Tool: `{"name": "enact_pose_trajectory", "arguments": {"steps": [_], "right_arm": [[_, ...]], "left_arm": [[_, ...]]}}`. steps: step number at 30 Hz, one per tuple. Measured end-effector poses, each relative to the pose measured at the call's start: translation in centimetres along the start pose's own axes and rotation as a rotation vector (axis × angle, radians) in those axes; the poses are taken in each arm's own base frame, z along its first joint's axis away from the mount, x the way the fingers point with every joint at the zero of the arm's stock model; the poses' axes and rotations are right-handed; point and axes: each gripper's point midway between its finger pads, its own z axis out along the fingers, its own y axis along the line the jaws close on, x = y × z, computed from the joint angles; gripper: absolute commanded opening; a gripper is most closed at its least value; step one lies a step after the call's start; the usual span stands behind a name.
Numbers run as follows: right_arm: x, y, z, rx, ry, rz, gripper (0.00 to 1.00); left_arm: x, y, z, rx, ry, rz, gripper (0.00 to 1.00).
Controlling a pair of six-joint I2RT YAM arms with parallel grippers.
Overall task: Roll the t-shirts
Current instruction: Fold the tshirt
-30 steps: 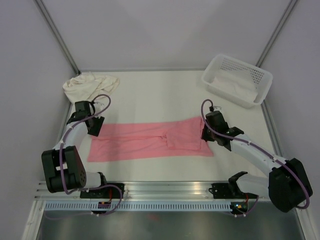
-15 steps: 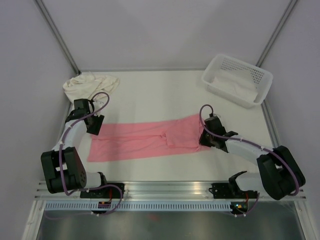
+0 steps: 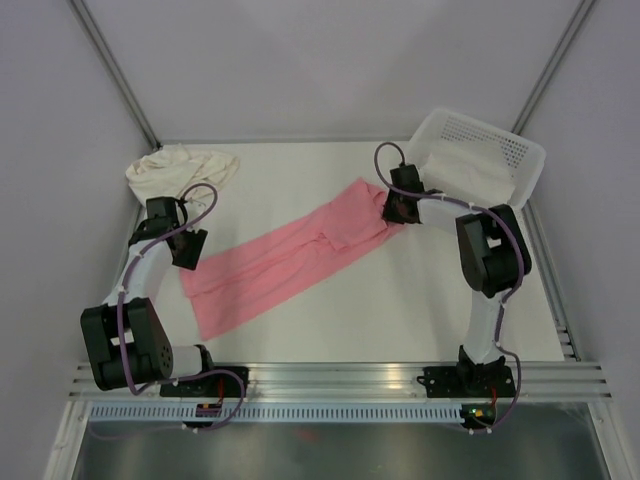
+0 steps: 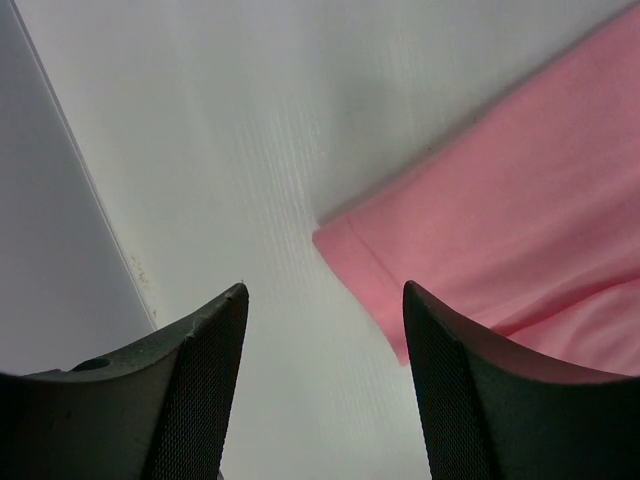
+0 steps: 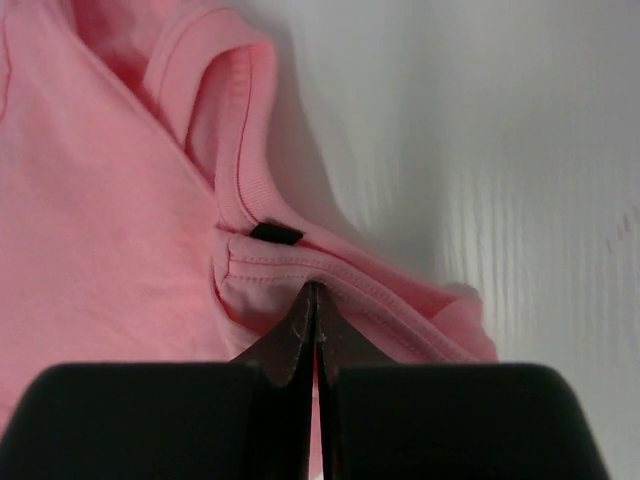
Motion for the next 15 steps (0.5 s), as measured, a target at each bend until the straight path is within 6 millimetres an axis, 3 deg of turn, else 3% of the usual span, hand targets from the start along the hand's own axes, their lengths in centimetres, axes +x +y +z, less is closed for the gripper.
{"name": "enact_pose_trajectory", "arguments": {"steps": [4,9,15], "right_arm": [[-4.7,2.9,3.8,-0.03,-0.045,-0.032,0.0],[-8.1,5.8,7.1,-0.081,-0.06,-0.06,0.0],[-9.5,6.7,7.3,-0.091,-0.055,-0.114,0.02]], "left_arm": [[0.0,0.0,0.0,0.002,0.001,-0.004,0.69],[0.4,-0.6,1.0,0.02,0.027,-0.021,0.68],[0.2,-1.5,2.6,0.032,0.043,-0.016,0.66]]}}
